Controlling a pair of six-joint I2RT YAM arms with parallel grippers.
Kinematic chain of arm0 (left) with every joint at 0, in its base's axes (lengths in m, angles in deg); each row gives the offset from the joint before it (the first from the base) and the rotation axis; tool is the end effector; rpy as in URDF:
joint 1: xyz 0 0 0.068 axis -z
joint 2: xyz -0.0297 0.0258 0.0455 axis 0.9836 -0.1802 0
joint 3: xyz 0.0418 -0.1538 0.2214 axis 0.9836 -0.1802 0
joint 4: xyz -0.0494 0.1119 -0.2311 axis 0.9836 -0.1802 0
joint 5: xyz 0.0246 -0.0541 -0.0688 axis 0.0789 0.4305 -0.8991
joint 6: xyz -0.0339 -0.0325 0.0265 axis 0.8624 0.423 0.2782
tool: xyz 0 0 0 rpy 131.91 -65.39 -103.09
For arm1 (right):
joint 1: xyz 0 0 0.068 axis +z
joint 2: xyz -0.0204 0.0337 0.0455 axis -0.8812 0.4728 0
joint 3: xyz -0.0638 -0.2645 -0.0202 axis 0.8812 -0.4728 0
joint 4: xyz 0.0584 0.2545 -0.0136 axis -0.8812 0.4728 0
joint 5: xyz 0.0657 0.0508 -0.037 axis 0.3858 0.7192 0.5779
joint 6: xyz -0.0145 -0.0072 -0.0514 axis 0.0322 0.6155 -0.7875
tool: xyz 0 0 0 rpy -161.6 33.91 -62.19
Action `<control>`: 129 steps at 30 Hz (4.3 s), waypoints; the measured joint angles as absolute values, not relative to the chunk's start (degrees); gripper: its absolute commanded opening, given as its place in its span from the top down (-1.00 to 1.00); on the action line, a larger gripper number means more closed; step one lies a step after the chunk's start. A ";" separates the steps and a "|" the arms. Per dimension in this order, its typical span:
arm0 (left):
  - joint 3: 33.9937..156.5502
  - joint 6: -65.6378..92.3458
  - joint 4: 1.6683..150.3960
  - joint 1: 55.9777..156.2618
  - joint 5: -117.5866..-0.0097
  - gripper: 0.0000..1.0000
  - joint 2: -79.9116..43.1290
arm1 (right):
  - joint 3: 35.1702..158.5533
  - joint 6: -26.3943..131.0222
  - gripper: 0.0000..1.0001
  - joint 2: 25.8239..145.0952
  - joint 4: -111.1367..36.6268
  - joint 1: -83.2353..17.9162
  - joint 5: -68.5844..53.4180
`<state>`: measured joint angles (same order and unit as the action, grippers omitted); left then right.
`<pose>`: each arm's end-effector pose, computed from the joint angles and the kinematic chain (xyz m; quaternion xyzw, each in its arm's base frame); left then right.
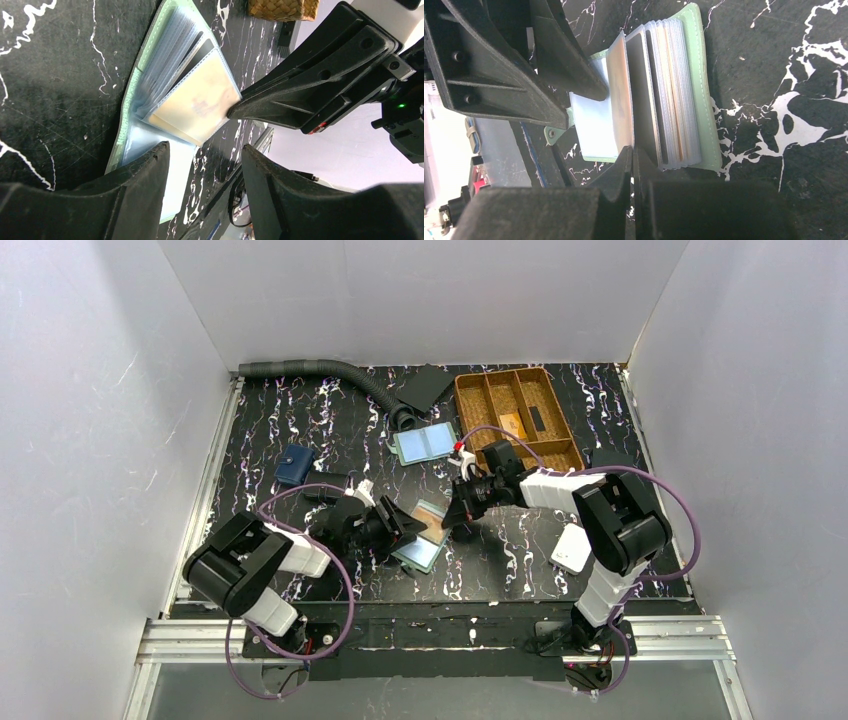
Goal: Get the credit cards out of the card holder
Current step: Remove the credit card from the card holder.
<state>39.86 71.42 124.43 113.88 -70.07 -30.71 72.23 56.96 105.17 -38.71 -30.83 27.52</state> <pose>0.1972 -0.1490 0.1276 -0.1539 0.8007 -0.5284 0.2366 0.2784 0.1953 0.1490 -0.2737 0.8378 0.4363 0.1811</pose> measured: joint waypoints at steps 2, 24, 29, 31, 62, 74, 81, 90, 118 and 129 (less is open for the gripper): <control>39.81 72.08 125.65 113.82 -70.04 -0.07 -31.25 | 72.17 56.94 0.97 105.15 -38.98 -31.07 28.19; 37.34 79.36 143.18 111.94 -70.61 -0.28 -39.32 | 70.20 51.13 0.90 100.36 -40.53 -27.61 27.08; 37.34 79.40 143.82 111.94 -70.83 -0.29 -39.32 | 70.66 49.18 0.73 100.43 -39.50 -25.86 26.77; 37.34 79.42 143.82 111.91 -70.90 -0.28 -39.34 | 70.79 48.46 0.64 100.41 -39.19 -25.34 26.77; 31.90 81.30 142.59 110.43 -72.65 0.49 -39.69 | 73.70 43.87 0.15 103.80 -33.56 -22.50 27.93; 29.85 80.43 141.52 110.10 -73.32 1.00 -37.96 | 74.07 45.40 0.17 104.63 -32.83 -22.96 25.59; 31.99 74.20 141.37 109.77 -77.24 1.00 -36.48 | 74.07 45.49 0.14 104.60 -32.83 -25.34 28.87; 39.66 60.82 140.62 109.77 -88.19 1.00 -35.63 | 73.85 47.96 0.13 100.12 -35.26 -32.66 36.35; 42.37 48.69 138.18 109.77 -96.58 1.00 -29.44 | 71.77 56.83 0.82 100.76 -44.35 -31.77 49.53; 40.23 49.63 140.25 108.44 -96.67 0.73 -29.44 | 71.77 57.60 0.97 102.11 -45.53 -31.26 51.04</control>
